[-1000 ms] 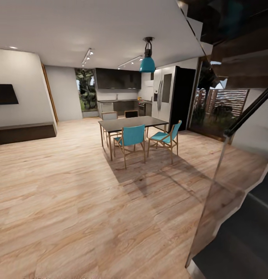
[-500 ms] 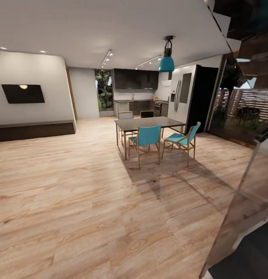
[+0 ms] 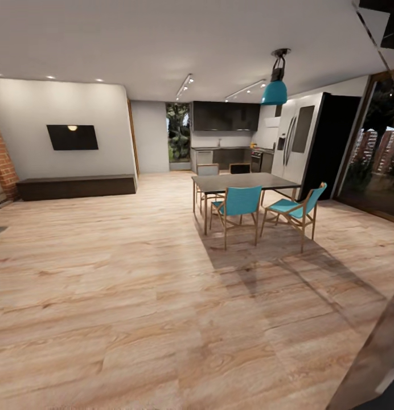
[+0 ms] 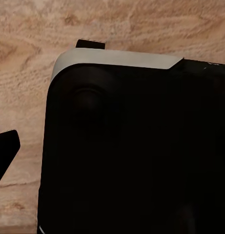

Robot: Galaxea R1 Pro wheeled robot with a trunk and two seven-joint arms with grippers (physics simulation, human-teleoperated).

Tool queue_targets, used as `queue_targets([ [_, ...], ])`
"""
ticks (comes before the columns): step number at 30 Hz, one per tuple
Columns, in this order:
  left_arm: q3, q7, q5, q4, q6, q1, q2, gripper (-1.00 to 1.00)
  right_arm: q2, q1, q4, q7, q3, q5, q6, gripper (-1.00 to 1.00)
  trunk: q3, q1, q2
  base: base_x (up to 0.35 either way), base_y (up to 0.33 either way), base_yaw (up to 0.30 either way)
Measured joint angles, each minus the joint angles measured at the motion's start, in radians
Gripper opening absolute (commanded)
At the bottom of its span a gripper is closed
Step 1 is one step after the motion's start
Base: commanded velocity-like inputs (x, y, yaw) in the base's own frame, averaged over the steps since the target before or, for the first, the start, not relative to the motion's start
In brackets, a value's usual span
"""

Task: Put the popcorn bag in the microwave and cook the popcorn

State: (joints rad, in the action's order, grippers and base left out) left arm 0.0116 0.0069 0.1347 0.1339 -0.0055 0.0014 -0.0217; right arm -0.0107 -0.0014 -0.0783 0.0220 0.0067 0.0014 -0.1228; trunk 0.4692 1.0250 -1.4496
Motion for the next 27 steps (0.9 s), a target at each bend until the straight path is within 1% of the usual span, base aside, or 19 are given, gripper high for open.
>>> queue_targets([
  [22, 0.001, 0.000, 0.001, -0.001, 0.001, 0.000, 0.000, 1.00, 0.001, 0.000, 0.000, -0.001, 0.000, -0.001, 0.001, 1.00, 0.000, 0.000, 0.000, 0.000, 0.000, 0.273],
  [24, 0.001, 0.000, 0.001, -0.001, 0.001, 0.000, -0.001, 1.00, 0.001, 0.000, 0.000, -0.001, 0.000, 0.000, 0.001, 1.00, 0.000, 0.000, 0.000, 0.048, 0.000, 0.135],
  [27, 0.002, 0.000, 0.003, -0.003, 0.004, 0.000, 0.001, 1.00, 0.002, 0.000, 0.000, -0.001, 0.000, 0.000, -0.001, 1.00, 0.000, 0.000, 0.000, 0.236, 0.000, 0.025],
])
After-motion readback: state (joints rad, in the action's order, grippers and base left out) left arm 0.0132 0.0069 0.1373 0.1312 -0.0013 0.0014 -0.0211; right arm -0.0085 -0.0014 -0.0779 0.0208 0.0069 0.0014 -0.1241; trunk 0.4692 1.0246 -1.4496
